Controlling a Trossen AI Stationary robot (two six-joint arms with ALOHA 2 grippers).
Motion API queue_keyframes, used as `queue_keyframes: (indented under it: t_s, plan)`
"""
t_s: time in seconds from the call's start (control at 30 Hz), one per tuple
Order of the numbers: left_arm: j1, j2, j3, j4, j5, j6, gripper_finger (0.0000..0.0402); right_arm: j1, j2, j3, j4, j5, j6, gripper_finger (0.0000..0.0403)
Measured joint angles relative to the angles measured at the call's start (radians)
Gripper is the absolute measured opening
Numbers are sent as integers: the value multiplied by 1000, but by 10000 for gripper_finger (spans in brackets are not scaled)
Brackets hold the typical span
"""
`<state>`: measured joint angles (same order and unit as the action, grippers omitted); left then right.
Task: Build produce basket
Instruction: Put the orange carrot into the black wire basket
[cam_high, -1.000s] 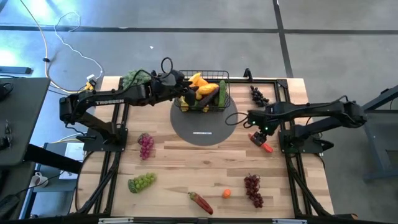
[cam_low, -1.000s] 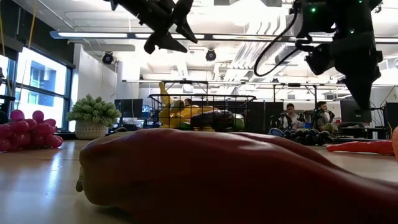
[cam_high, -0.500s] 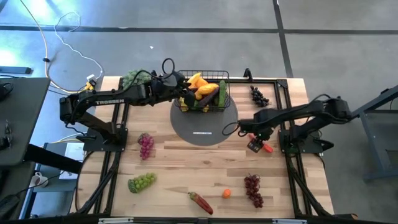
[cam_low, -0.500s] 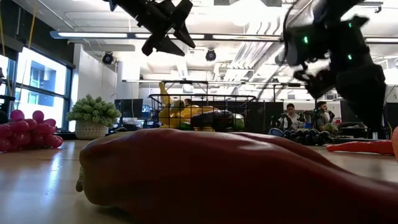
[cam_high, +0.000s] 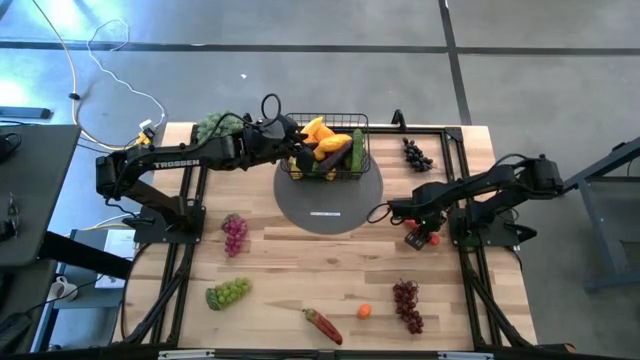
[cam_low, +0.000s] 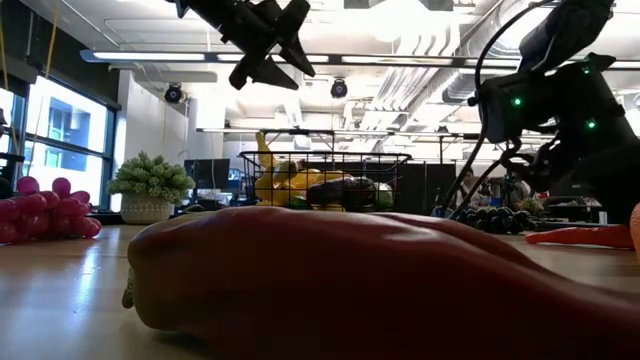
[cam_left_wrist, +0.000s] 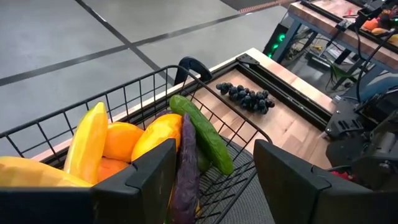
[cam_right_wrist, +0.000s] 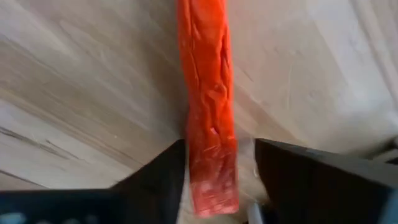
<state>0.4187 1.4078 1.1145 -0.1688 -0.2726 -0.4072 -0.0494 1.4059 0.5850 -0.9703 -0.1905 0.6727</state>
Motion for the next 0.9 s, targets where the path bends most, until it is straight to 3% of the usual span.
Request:
queue_keyframes:
  t_s: [0.2, 0.23, 0.53, 0.9]
  plan:
    - [0, 0, 0, 0, -4, 51, 203, 0, -2, 3, 1, -8, 4, 41]
    - [0, 0, 0, 0, -5, 58, 203, 0, -2, 3, 1, -16, 5, 35]
    - [0, 0, 0, 0, -7, 97, 204, -5, -96, 86, -2, -40, 8, 58]
    - [0, 0, 0, 0, -7, 133, 204, -69, -223, 263, 158, -45, 1, 43]
